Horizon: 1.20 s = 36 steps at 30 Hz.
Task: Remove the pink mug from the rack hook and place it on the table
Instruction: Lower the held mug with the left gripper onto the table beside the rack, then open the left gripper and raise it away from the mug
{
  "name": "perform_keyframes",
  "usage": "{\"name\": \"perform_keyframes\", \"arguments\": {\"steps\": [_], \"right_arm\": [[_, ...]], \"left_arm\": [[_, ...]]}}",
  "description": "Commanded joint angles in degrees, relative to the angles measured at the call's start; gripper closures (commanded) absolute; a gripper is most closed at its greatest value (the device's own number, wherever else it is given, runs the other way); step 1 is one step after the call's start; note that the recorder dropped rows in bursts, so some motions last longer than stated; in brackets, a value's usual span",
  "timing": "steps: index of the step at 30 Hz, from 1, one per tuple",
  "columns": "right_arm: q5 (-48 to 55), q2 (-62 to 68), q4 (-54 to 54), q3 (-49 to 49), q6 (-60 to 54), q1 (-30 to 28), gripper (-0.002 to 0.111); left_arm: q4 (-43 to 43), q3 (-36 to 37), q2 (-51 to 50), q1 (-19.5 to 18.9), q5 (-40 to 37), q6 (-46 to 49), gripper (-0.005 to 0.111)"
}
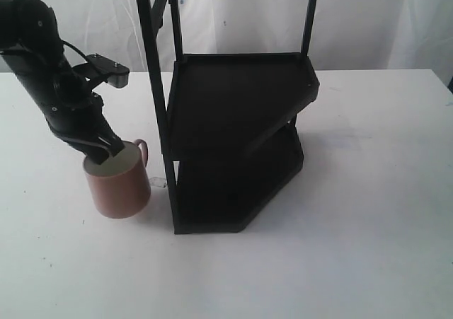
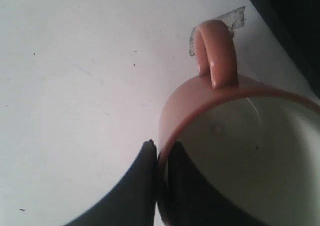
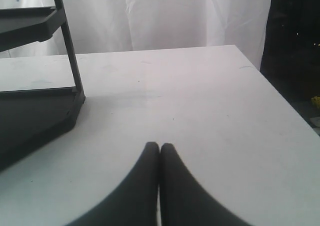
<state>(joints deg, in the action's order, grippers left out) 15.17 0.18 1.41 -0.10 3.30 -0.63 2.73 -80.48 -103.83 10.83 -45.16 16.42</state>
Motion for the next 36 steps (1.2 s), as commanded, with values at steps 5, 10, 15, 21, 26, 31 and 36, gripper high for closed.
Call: {"name": "perform_keyframes", "arguments": {"steps": [5, 10, 15, 21, 26, 31, 36], "right_arm": [[-0.1, -0.18, 0.31, 0.1, -0.36, 0.05, 0.108], [0.02, -0.18, 0.31, 0.1, 0.31, 0.05, 0.108], [0.02, -0.18, 0.31, 0.1, 0.31, 0.05, 0.108], [0.02, -0.18, 0.31, 0.1, 0.31, 0.05, 0.108], [-0.1, -0.18, 0.31, 0.1, 0.31, 0.05, 0.108], [-0.1, -0.18, 0.31, 0.1, 0.31, 0.05, 0.108], [0.0, -0.18, 0.31, 0.1, 0.31, 0.05, 0.108]], "left_arm": [[0.8, -0.19, -0.75, 0.14, 0.4, -0.12, 0.107], [0.8, -0.19, -0.75, 0.14, 0.54, -0.12, 0.107], [0.8, -0.19, -0.75, -0.01, 1.02, -0.12, 0.107], [0.8, -0.19, -2.33, -1.36, 2.27, -1.56, 0.107], [1.42, -0.19, -4.01, -1.5, 2.27, -1.56, 0.107], [1.96, -0.19, -4.01, -1.5, 1.93, -1.19, 0.107], [1.96, -0.19, -4.01, -1.5, 1.93, -1.18, 0.1]]}}
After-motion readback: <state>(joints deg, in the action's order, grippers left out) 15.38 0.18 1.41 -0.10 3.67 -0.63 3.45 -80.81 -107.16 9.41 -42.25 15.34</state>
